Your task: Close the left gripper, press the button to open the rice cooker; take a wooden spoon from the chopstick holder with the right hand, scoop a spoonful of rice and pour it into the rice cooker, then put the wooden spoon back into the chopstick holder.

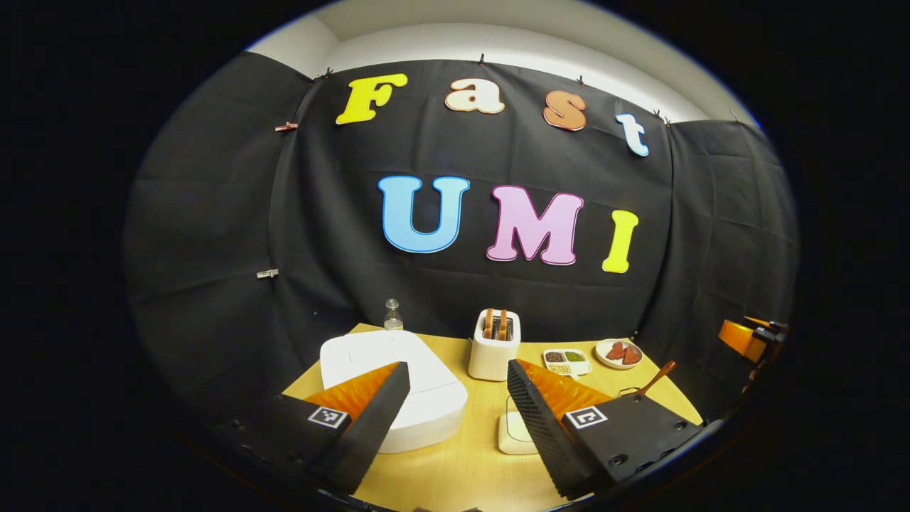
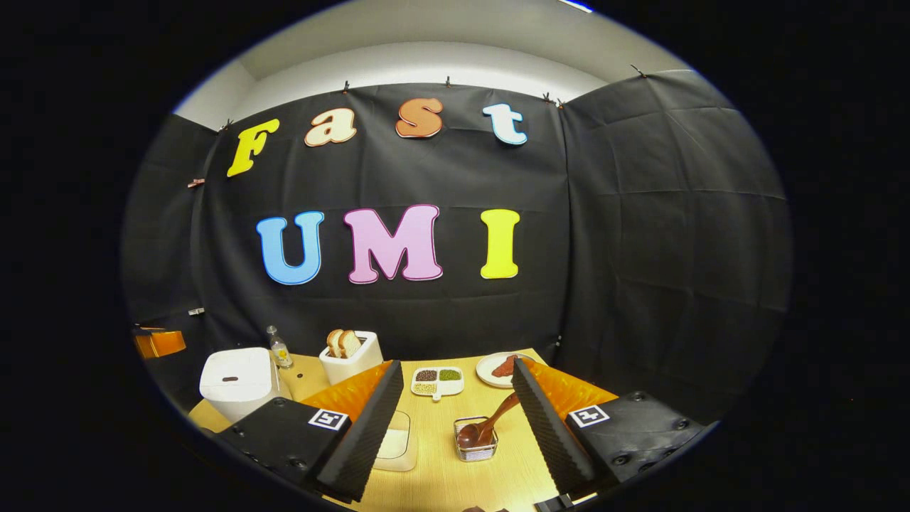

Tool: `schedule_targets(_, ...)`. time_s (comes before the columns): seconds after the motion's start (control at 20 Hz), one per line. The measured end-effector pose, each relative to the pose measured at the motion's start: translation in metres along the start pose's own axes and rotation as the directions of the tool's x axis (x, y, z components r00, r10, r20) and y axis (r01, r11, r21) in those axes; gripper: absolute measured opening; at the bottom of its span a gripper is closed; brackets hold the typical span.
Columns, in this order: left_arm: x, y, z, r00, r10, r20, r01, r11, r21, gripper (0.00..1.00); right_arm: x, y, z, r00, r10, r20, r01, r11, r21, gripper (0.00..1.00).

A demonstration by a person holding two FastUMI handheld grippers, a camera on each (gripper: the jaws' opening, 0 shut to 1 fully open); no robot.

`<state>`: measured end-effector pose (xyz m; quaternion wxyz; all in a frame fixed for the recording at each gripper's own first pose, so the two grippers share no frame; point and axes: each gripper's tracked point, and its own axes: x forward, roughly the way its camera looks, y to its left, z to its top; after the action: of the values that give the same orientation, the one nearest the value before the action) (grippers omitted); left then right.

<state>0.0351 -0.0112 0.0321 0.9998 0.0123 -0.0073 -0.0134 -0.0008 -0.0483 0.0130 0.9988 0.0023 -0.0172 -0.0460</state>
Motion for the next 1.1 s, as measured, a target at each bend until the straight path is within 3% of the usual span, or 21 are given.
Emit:
schedule_targets(0.1,0.007,0.004,0.000,1.000,0.006,-0.014,-0.006,1.000,0.004,0.96,0.004,-0.001,0.001,1.000,0.001,-0.002,-0.001,1.000,0.005,0.93)
schedule_targets(0.2,0.015,0.016,0.003,0.999,0.036,-0.026,-0.036,0.999,0.007,0.95,0.007,-0.001,0.002,1.000,0.004,-0.003,-0.004,1.000,0.004,0.96)
schedule_targets(0.3,0.026,0.024,0.008,0.998,0.047,-0.035,-0.048,0.999,-0.017,0.86,0.011,-0.003,0.001,1.000,0.008,-0.006,-0.008,1.000,-0.004,0.96)
schedule_targets(0.5,0.056,0.048,-0.006,0.991,0.063,-0.117,-0.070,0.996,-0.054,0.53,0.016,-0.010,-0.002,1.000,0.004,-0.012,-0.004,1.000,-0.004,0.93)
schedule_targets(0.55,0.065,0.059,-0.012,0.986,0.080,-0.143,-0.090,0.994,-0.061,0.32,0.017,-0.012,-0.003,1.000,0.002,-0.017,-0.002,1.000,-0.003,0.96)
schedule_targets(0.6,0.074,0.067,-0.017,0.983,0.088,-0.164,-0.101,0.992,-0.070,0.25,0.018,-0.015,-0.006,1.000,0.000,-0.023,0.000,1.000,-0.004,0.93)
schedule_targets(0.7,0.091,0.081,-0.026,0.976,0.110,-0.189,-0.127,0.988,-0.082,0.11,0.021,-0.020,-0.009,1.000,-0.005,-0.030,0.005,1.000,-0.009,0.96)
schedule_targets(1.1,0.144,0.122,-0.077,0.945,0.147,-0.292,-0.175,0.982,-0.073,0.06,0.028,-0.030,-0.033,0.996,-0.015,-0.087,0.013,1.000,-0.019,0.96)
